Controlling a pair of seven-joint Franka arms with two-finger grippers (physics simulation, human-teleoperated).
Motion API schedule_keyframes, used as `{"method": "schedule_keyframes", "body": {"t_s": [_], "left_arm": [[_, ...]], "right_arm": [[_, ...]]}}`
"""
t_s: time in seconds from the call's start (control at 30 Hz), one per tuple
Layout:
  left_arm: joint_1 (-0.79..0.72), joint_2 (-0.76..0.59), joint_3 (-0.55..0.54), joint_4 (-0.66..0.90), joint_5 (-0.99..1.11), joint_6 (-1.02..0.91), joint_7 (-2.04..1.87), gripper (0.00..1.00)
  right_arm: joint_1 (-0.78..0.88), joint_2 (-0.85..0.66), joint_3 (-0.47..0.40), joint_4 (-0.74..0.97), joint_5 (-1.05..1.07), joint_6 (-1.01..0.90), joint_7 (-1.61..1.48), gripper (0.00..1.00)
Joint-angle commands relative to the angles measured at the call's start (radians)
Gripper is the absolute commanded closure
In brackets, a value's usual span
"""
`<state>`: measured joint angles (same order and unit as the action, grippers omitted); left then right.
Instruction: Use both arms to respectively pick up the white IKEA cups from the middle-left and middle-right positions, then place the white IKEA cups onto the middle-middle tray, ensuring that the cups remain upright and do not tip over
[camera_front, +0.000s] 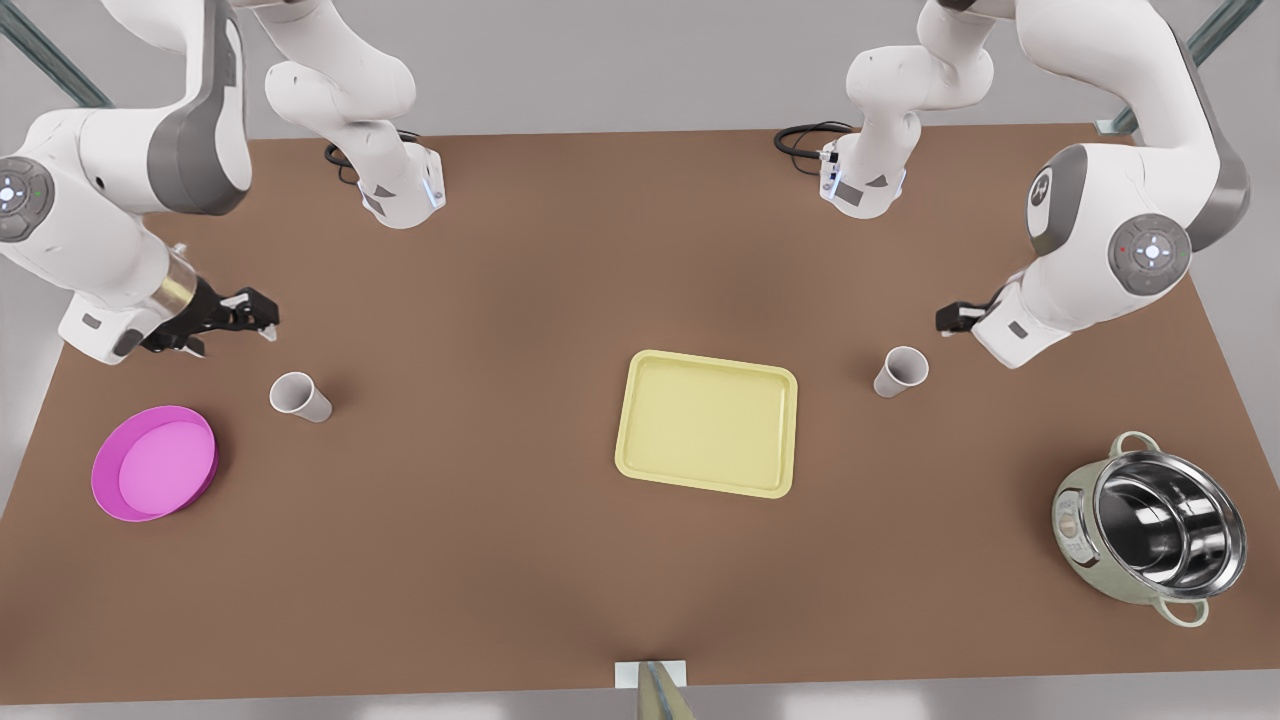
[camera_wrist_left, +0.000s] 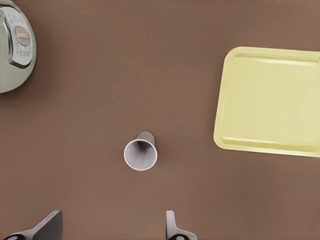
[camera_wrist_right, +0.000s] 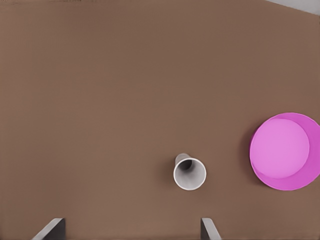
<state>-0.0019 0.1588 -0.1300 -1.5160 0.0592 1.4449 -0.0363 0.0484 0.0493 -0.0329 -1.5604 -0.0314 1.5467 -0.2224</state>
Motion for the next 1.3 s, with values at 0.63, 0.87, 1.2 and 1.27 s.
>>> {"method": "schedule_keyframes", "body": {"t_s": [0.63, 0.87, 1.2, 1.27], "left_arm": [[0.028, 0.116, 0.133, -0.65, -0.032, 0.81, 0.03, 0.0], [0.019, 0.119, 0.133, -0.684, -0.124, 0.812, 0.026, 0.48], [-0.006, 0.134, 0.109, -0.653, -0.125, 0.801, 0.029, 0.79], [-0.007, 0.139, 0.098, -0.529, -0.125, 0.64, 0.013, 0.79]], "right_arm": [[-0.194, 0.25, -0.039, -0.296, 0.005, 0.397, 0.018, 0.0], [-0.225, 0.248, -0.038, -0.484, 0.015, 0.635, 0.015, 0.0], [-0.269, 0.28, -0.038, -0.584, 0.12, 0.767, -0.112, 0.0], [-0.269, 0.29, -0.038, -0.596, 0.12, 0.791, -0.112, 0.0]]}}
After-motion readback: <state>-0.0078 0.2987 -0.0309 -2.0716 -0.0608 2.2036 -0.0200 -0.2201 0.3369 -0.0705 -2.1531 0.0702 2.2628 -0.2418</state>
